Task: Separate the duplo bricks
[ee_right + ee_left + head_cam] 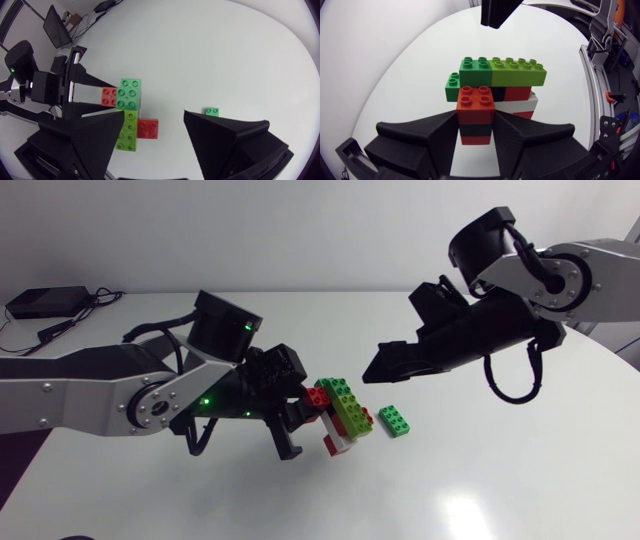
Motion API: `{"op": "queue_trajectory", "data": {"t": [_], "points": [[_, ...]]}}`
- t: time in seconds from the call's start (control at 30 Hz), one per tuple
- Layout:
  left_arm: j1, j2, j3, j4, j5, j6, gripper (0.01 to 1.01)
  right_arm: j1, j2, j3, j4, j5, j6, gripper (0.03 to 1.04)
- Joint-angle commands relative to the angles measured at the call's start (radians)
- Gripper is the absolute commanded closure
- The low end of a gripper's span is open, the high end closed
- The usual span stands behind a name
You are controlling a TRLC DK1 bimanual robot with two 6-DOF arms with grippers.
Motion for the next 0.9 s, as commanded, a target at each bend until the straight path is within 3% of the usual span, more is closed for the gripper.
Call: {"op": "queue_trajectory", "data": {"t": [0.0,0.77,0.87], "points": [[-0.011,0.023,0.012,0.024,-0.009,-0.021,0.713,0.027,0.012,0.012,-0.016,-0.005,0.033,0.24],[-0.003,0.071,0.088,0.027,-0.014,-0.033,0.713,0.095,0.099,-0.024,-0.006,-0.012,0.019,0.25],[-0.003,0.071,0.088,0.028,-0.014,-0.035,0.713,0.098,0.104,-0.029,-0.001,-0.012,0.017,0.35]]}}
